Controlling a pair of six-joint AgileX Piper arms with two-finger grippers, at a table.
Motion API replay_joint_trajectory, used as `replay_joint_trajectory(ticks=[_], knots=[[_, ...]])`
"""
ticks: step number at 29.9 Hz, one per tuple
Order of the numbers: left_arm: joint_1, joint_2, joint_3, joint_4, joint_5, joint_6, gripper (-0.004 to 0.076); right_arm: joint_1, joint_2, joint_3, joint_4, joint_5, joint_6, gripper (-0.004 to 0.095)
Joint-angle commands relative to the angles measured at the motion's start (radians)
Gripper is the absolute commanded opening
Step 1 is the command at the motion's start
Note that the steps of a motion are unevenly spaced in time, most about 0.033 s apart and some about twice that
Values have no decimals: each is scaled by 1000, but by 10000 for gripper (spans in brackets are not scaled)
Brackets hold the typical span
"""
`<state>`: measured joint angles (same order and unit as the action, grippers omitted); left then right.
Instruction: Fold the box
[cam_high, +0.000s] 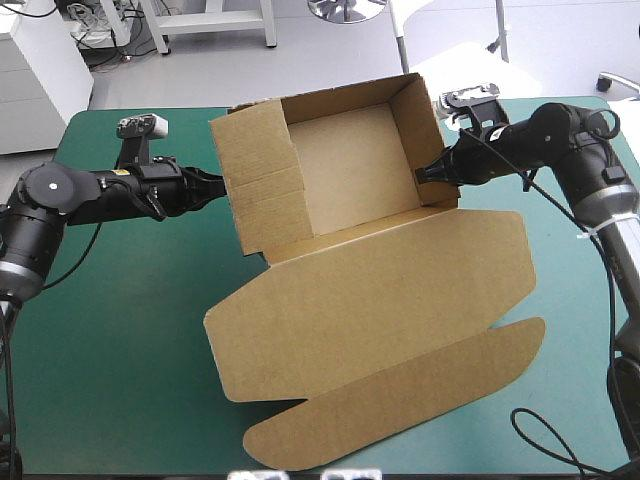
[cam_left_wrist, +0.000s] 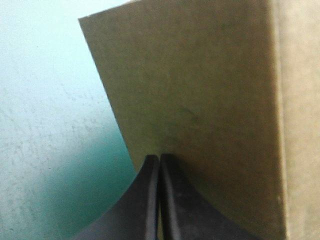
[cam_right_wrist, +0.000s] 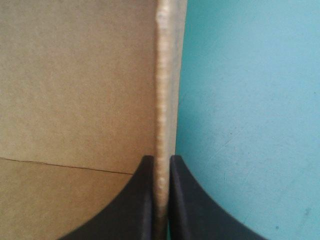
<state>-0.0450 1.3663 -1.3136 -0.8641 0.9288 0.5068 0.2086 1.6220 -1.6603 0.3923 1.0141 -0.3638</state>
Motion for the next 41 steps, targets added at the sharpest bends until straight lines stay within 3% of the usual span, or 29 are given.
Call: replay_joint_trajectory(ticks=[1, 16, 24, 27, 41], knots=[[-8, -47, -34, -52, -54, -25, -10, -1, -41, -31, 45, -35, 10, -11], [-8, -48, -36, -54, -48, -24, 18, -1, -41, -31, 43, -23, 10, -11], [-8, -48, -36, -75, -36, -17, 319, -1, -41, -31, 43, -12, 10, -11], [-8, -48, -36, -95, -36, -17, 377, -1, -41, -31, 36, -9, 10, -11], [-6, -48, -36, -226, -10, -22, 380, -1, -41, -31, 17, -1, 12, -11]])
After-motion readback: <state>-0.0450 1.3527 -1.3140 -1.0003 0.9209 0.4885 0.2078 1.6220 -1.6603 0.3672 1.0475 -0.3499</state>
